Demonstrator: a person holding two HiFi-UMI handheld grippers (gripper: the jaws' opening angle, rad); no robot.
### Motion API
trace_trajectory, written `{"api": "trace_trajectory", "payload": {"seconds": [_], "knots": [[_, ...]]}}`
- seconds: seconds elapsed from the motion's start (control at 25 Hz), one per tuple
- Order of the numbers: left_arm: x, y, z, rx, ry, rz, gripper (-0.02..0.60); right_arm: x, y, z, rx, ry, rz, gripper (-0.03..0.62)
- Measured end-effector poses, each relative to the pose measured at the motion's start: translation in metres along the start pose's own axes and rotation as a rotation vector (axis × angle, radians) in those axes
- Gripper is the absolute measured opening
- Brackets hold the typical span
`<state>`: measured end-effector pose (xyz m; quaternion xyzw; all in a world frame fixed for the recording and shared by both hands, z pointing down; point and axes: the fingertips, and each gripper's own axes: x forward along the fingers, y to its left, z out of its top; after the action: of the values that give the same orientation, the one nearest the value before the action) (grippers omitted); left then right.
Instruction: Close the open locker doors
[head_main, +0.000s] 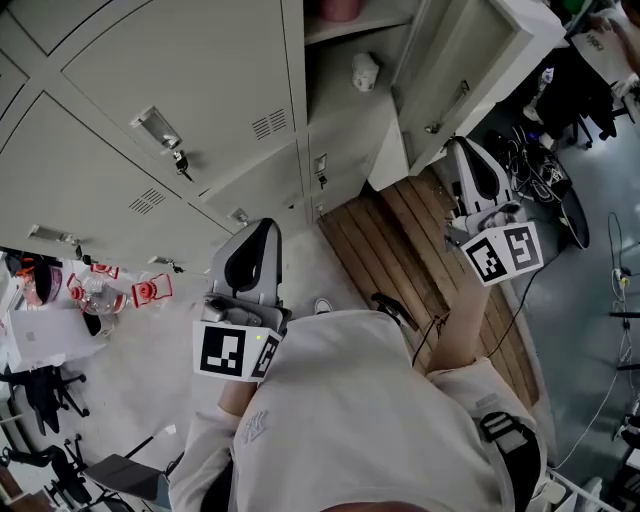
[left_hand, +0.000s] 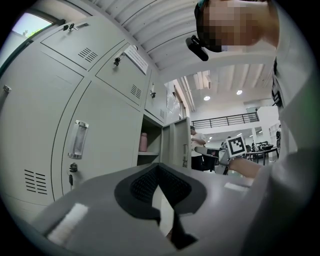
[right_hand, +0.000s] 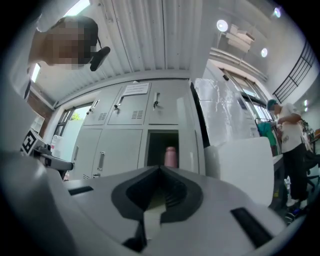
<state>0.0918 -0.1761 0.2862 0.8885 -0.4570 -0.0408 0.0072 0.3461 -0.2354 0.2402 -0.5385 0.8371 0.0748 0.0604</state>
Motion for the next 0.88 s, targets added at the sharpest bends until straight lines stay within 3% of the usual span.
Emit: {"api": "trace_trajectory", "payload": {"seconds": [0.4, 0.88], "knots": [[0.010, -0.017, -0.002, 0.015, 0.005, 0.022, 0.008, -0.007, -0.072, -0.021, -0.003, 0.033, -0.117, 0.012], [0.002, -0.001, 0.000, 0.029, 0.011, 0.085, 0.008, 0.018, -0.075, -0.048, 0.042, 0.066, -0.136, 0.014]]}}
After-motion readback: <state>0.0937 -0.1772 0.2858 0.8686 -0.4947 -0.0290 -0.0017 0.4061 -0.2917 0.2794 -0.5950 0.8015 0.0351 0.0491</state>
